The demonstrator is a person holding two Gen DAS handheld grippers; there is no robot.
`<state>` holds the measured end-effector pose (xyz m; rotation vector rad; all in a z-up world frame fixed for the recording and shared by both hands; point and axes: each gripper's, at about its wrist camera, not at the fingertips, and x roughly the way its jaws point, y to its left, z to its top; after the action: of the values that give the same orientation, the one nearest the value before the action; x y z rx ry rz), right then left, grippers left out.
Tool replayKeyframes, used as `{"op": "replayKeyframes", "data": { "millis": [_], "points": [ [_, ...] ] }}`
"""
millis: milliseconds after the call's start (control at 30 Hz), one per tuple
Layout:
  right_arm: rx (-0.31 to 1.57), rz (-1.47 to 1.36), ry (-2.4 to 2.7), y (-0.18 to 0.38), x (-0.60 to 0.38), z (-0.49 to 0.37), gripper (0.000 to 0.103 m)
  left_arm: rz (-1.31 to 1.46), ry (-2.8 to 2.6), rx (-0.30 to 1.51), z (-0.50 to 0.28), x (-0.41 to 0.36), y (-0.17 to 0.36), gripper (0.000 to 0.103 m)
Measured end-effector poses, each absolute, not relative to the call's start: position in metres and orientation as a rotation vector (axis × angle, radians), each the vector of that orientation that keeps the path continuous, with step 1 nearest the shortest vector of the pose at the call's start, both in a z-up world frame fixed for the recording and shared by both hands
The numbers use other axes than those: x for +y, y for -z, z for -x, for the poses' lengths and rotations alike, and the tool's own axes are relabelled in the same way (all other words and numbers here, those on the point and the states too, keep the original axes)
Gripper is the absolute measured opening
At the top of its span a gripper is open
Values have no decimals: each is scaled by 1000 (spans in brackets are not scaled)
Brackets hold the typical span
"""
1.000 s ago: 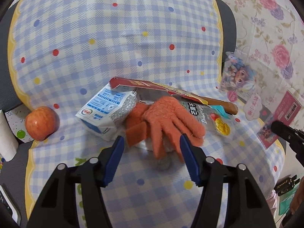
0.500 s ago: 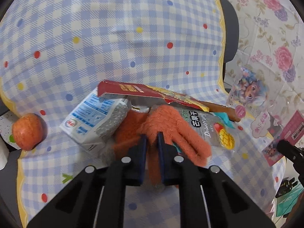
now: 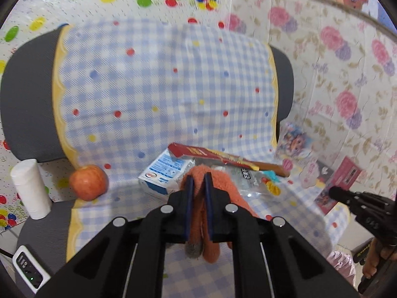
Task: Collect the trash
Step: 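Carry the orange glove and pink wrapper toward the wastebasket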
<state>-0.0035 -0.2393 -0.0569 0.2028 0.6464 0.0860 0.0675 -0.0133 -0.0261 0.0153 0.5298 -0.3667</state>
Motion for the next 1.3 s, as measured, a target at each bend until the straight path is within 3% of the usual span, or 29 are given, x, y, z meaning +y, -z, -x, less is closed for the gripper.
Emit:
{"op": "replayKeyframes", "data": {
  "millis": [333, 1300],
  "points": [
    [636, -214, -105, 48, -234, 26, 1, -22, 431, 521, -39, -25, 22, 7],
    [676, -283, 242, 64, -330, 183, 1, -215, 898, 570, 68, -206, 65, 7]
  ]
}}
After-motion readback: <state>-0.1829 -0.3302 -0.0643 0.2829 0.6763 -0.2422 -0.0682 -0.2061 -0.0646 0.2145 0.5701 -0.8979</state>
